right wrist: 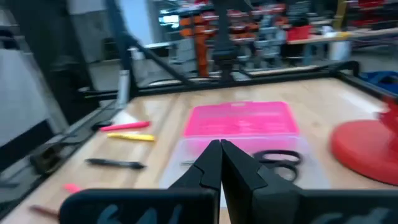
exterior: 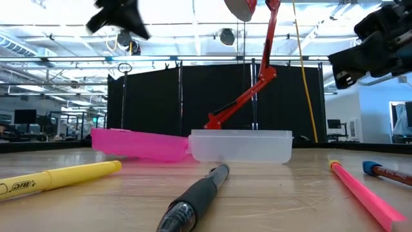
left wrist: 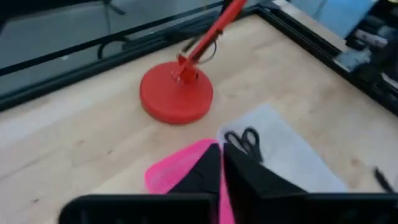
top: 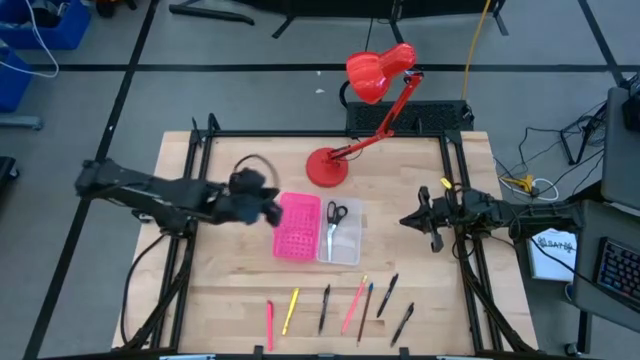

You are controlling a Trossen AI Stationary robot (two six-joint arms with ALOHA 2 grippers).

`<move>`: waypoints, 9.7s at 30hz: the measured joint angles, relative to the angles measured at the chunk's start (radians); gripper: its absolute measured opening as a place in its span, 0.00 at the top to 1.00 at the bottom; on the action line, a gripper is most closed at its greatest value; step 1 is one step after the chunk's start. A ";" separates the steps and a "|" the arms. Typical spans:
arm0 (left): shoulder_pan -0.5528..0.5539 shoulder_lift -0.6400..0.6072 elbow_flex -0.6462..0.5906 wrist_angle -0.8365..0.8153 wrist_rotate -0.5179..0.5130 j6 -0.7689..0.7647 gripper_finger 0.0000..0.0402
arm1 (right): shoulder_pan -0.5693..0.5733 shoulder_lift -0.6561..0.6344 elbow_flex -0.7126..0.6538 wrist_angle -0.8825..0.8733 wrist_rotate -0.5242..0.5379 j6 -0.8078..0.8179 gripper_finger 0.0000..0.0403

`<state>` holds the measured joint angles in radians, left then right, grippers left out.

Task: Pick & place school supplies into a supply box
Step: Put the black pen into the pink supply box

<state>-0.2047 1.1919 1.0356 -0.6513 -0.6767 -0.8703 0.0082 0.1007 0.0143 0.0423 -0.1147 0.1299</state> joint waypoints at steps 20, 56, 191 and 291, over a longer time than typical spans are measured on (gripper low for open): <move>-0.120 -0.610 -0.683 0.734 0.307 0.750 0.99 | 0.000 0.025 0.000 0.017 -0.019 0.018 1.00; -0.090 -0.695 -0.973 1.177 0.122 1.226 0.89 | 0.481 1.137 1.123 -0.694 0.639 0.398 1.00; -0.091 -0.695 -0.973 1.228 0.136 1.045 0.90 | 0.669 1.752 1.430 -1.094 0.194 -0.162 0.63; -0.090 -0.695 -0.973 1.177 0.162 1.138 0.90 | 0.042 1.605 1.382 -0.817 0.184 -1.345 0.95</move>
<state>-0.2951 0.4973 0.0631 0.5255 -0.5152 0.2681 0.0506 1.7055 1.3963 -0.7746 0.0696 -1.2153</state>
